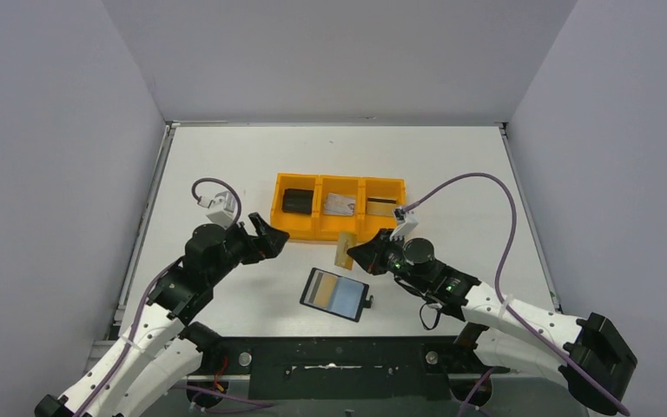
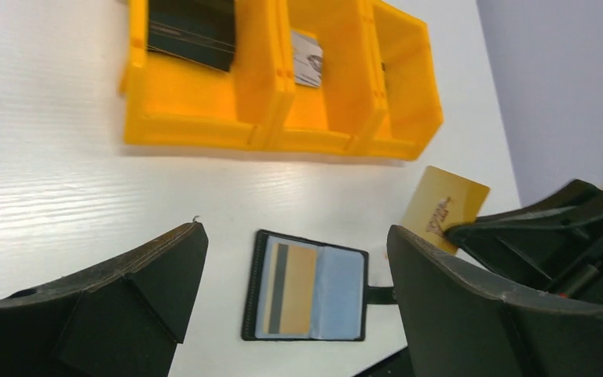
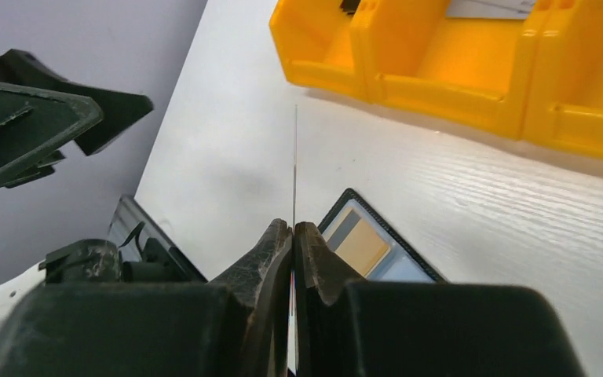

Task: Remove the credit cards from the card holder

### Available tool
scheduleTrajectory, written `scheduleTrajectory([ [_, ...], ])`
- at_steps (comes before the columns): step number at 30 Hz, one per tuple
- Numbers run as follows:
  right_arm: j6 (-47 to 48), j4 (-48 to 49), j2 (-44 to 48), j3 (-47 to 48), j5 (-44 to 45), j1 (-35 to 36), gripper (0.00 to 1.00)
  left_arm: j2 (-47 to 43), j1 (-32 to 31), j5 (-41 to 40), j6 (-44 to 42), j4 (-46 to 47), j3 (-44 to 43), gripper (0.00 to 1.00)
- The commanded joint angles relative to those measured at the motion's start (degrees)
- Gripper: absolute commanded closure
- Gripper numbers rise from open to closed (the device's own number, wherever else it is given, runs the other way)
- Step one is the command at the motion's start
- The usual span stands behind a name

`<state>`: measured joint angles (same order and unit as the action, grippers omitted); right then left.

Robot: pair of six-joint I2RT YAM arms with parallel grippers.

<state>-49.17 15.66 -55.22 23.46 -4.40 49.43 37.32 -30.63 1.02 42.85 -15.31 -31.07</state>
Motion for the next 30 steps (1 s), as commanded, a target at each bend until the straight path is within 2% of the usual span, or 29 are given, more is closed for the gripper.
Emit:
scheduleTrajectory([
  [1, 3.7, -7.8, 2.3, 5.0, 9.6, -0.1, 1.0, 0.0, 0.2, -11.2, -7.5, -9.3, -4.5, 0.14],
  [7, 7.5, -12.6, 0.1, 9.6, 12.3, -0.2, 1.0, -1.2, 0.3, -16.0, -8.6, -13.1, -5.9, 0.12],
  [14, 10.2, -10.6, -1.5, 10.2, 13.7, 0.0, 1.0, -6.7, 0.0, -18.8, -8.0, -14.7, -5.7, 0.1],
  [18, 12.1, -10.6, -1.8, 11.8, 14.6, 0.4, 1.0, -6.7, 0.0, -19.4, -7.6, -15.1, -5.8, 0.09],
  [26, 21.6, -15.0, -3.1, 17.3, 16.6, 0.8, 1.0, -3.8, -0.1, -18.9, -7.4, -15.8, -6.4, 0.09],
  [30, 28.1, -16.4, -3.1, 19.2, 21.1, 0.6, 1.0, -4.2, -0.1, -19.9, -6.9, -16.0, -6.4, 0.09],
])
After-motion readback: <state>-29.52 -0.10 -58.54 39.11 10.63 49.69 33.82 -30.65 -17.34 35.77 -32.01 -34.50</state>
